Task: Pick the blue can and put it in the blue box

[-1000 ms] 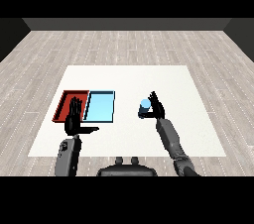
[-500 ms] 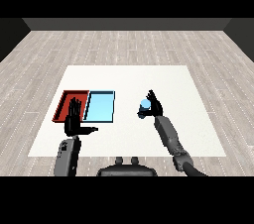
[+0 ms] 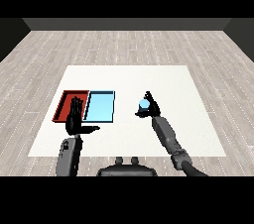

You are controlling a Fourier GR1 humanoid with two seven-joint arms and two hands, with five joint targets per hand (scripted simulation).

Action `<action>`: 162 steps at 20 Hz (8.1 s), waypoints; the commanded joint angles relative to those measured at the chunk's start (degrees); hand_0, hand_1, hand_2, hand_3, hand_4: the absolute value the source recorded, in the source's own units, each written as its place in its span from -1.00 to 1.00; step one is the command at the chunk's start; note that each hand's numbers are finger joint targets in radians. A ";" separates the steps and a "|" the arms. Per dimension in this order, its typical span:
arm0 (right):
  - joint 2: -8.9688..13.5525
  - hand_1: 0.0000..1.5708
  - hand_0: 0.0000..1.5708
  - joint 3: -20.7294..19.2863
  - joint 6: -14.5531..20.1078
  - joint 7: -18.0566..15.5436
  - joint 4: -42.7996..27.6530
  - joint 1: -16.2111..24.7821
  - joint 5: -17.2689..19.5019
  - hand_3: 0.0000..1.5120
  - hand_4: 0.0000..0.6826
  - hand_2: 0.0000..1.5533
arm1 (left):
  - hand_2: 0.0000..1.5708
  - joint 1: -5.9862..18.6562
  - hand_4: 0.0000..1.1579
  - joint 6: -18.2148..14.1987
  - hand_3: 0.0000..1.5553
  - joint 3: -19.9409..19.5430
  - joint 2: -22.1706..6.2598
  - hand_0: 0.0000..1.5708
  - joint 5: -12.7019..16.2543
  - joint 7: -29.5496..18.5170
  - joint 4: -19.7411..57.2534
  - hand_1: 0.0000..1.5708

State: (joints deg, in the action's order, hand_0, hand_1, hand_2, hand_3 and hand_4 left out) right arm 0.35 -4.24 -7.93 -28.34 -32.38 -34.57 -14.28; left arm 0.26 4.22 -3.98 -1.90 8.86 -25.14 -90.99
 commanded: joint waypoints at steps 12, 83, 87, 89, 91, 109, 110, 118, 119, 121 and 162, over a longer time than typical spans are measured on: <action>0.22 0.99 0.99 0.70 10.62 2.13 5.48 -4.81 3.96 0.91 0.99 0.92 | -1.00 1.82 -1.00 -1.01 -1.00 1.27 1.25 -1.00 -1.80 -1.92 2.89 -1.00; -0.35 0.82 0.82 27.02 20.23 10.63 -37.32 5.19 2.92 0.84 0.85 0.84 | -1.00 21.19 -1.00 -16.24 -1.00 26.13 1.90 -1.00 6.37 1.25 31.01 -1.00; -0.35 0.80 0.80 31.08 24.94 13.22 -41.62 5.52 1.41 0.85 0.83 0.86 | -1.00 27.47 -1.00 -17.65 -1.00 29.32 1.90 -1.00 11.56 -0.01 36.37 -1.00; -0.35 0.78 0.78 32.05 24.49 13.28 -41.33 5.42 3.76 0.83 0.79 0.85 | -1.00 21.44 -1.00 -18.78 -1.00 32.62 1.90 -1.00 10.88 -0.29 29.64 -1.00; -0.35 0.74 0.74 31.34 24.19 12.51 -40.76 5.50 3.83 0.85 0.80 0.86 | -1.00 25.85 -0.83 -22.56 -1.00 33.64 1.90 -1.00 11.55 -1.38 32.52 -1.00; -0.27 0.84 0.84 42.06 30.52 8.60 -34.88 -2.07 -7.08 0.84 0.77 0.87 | 0.23 26.14 0.19 -36.48 0.09 35.27 1.77 0.21 4.64 1.71 31.86 0.21; -0.27 0.84 0.84 41.91 29.84 9.12 -37.63 1.22 -5.06 0.84 0.76 0.87 | 0.09 28.34 0.19 -37.70 -0.08 36.51 1.76 0.03 4.92 2.21 34.75 0.03; 1.20 0.83 0.83 39.14 28.95 11.43 -42.37 4.70 -2.72 0.84 0.70 0.87 | 0.51 25.66 0.08 -31.84 0.32 34.66 1.43 0.50 9.45 1.47 32.39 0.50; -0.25 0.82 0.82 41.83 32.72 9.34 -34.61 -2.74 -8.71 0.85 0.68 0.88 | 0.79 23.95 0.04 -32.01 0.65 34.70 1.61 0.80 8.87 -0.11 32.19 0.80; 0.45 0.68 0.68 37.62 25.80 11.33 -40.43 3.26 -7.01 0.83 0.51 0.83 | 0.71 26.36 0.14 -31.09 0.35 32.53 1.61 0.82 10.12 2.79 36.93 0.82; 10.48 -1.00 -1.00 14.89 14.43 11.38 -69.85 32.07 -9.32 -1.00 -1.00 -1.00 | 1.00 27.62 0.96 -29.38 0.94 22.90 -4.27 1.00 1.12 4.24 41.45 1.00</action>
State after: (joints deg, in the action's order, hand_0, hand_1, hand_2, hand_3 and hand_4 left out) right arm 9.93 13.12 7.49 -13.85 -100.08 -7.81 -23.30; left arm 26.99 -26.01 21.33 -4.34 10.67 -20.93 -52.77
